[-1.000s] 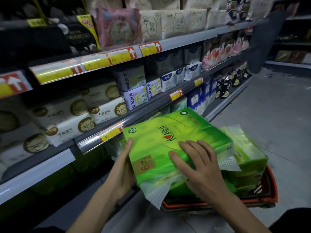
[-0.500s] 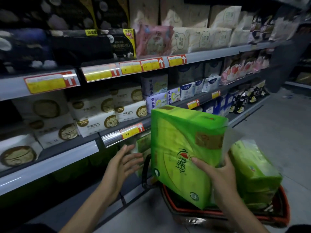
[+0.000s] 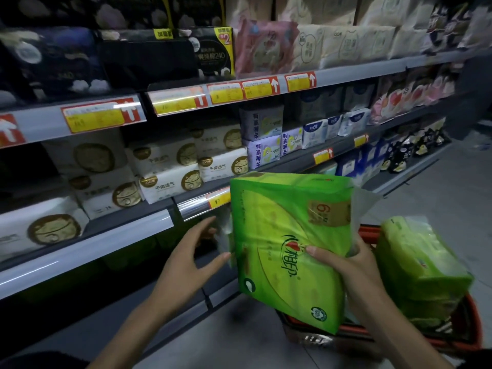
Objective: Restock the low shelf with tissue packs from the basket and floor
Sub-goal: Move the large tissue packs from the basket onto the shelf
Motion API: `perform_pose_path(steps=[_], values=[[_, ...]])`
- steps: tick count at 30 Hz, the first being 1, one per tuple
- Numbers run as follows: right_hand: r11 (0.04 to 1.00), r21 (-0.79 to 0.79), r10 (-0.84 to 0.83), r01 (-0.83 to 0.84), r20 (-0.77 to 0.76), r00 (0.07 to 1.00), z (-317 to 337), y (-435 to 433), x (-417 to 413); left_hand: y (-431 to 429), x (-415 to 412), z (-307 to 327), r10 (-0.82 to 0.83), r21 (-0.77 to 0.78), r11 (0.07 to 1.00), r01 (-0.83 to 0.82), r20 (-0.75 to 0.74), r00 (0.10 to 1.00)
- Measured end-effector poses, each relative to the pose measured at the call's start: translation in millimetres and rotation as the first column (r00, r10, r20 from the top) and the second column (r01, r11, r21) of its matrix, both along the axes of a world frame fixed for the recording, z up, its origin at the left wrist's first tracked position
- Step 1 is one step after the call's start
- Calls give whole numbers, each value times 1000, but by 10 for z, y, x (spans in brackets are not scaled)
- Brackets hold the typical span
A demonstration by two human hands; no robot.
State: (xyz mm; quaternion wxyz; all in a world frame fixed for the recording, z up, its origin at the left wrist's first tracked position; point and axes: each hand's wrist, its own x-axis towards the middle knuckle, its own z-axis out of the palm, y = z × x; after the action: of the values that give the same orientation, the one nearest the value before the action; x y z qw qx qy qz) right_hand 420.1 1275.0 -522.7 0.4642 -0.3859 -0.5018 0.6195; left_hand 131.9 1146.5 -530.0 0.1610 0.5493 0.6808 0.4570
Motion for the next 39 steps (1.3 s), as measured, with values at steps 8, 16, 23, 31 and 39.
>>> perform_pose_path(steps=[8,16,23,31,39], values=[[977,141,134,-162,192,972,139,-162,-345,-239,-212,416,-11,28,999,23,-369,929],[904,240,279,-355,300,912,222,-277,-745,-415,-401,1201,-118,-169,984,-53,-847,518],[793,279,444,-542,344,827,179,-484,-1063,-423,-557,1564,-408,-539,838,84,-518,752],[650,332,547,-683,419,725,323,-641,-1440,-970,-796,1503,-142,-407,913,-12,-345,928],[608,353,324,-711,708,628,492,-666,-1621,-1934,-985,1297,282,-301,911,-282,-44,958]])
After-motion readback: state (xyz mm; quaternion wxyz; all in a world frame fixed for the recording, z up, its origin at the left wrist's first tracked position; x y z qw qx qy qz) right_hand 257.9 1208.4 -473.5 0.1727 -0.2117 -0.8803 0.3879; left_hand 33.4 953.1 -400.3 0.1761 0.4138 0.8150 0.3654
